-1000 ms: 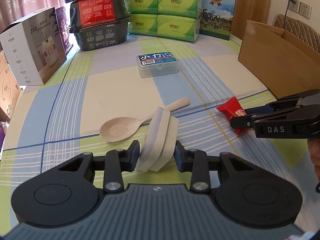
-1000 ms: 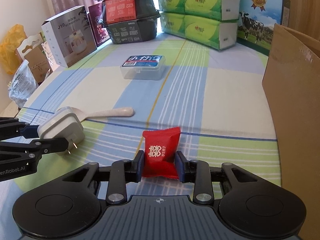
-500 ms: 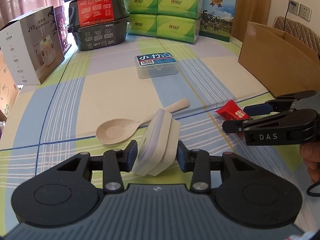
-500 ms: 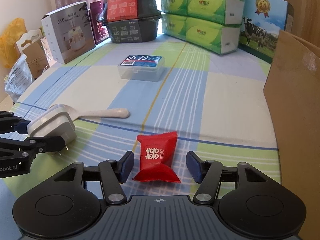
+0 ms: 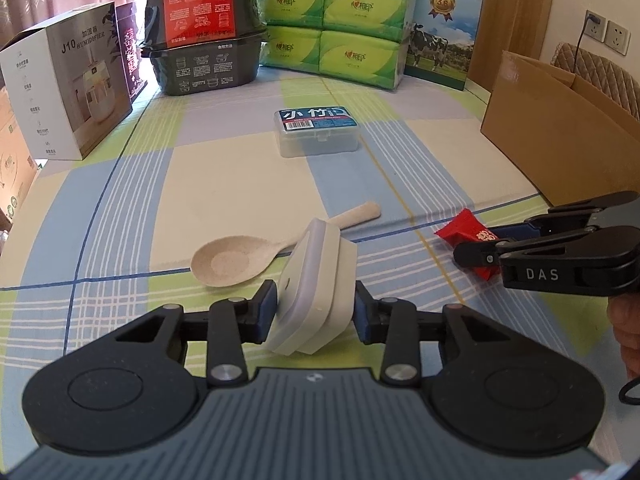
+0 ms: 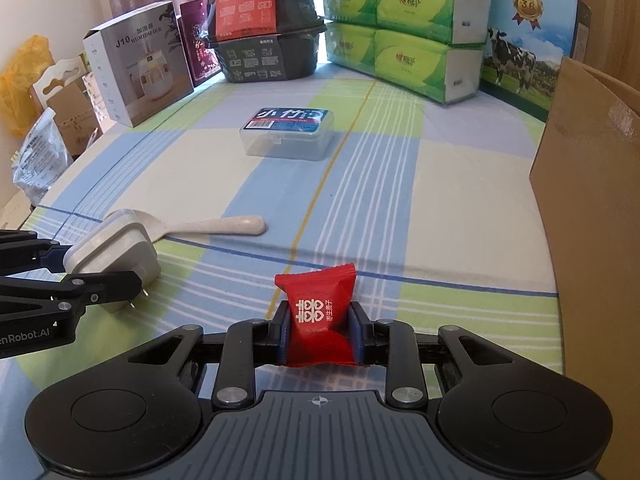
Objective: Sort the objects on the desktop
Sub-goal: 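Grasp the white night light with left tool while right tool grasps red packet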
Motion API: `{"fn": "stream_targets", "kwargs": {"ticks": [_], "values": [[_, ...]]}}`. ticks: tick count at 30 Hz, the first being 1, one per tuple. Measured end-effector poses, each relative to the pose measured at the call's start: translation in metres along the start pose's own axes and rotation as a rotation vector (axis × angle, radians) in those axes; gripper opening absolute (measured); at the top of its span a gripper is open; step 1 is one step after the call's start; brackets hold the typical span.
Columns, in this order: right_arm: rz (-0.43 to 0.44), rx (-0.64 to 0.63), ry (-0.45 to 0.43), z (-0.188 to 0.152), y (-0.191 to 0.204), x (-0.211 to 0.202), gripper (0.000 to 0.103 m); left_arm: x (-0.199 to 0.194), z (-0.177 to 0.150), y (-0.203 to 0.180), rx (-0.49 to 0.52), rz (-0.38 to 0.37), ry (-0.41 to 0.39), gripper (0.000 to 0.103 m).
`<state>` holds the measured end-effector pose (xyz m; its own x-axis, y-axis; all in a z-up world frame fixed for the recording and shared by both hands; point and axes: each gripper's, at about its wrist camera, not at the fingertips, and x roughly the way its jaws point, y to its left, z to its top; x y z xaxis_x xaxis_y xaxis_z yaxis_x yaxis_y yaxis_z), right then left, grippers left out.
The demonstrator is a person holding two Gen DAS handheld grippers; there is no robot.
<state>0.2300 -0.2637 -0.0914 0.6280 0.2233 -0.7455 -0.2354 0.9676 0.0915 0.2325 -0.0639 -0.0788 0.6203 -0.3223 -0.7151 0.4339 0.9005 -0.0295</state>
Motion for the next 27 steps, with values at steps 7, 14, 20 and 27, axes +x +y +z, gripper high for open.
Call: {"fn": "stream_targets", "kwargs": {"ticks": [7, 14, 20, 27], "values": [[0.003, -0.006, -0.011, 0.002, 0.006, -0.007, 0.026, -0.006, 0.002, 0.007, -0.053, 0.009, 0.003, 0.029], [-0.002, -0.001, -0.021, 0.003, 0.009, -0.014, 0.026, -0.014, 0.003, 0.009, -0.072, 0.014, -0.002, 0.029], [-0.010, -0.007, -0.026, 0.001, 0.011, -0.021, 0.026, -0.025, 0.008, 0.008, -0.098, 0.006, -0.022, 0.028], [-0.012, 0.000, -0.040, -0.002, 0.014, -0.039, 0.026, -0.045, 0.004, -0.002, -0.095, -0.005, -0.030, 0.029]]}}
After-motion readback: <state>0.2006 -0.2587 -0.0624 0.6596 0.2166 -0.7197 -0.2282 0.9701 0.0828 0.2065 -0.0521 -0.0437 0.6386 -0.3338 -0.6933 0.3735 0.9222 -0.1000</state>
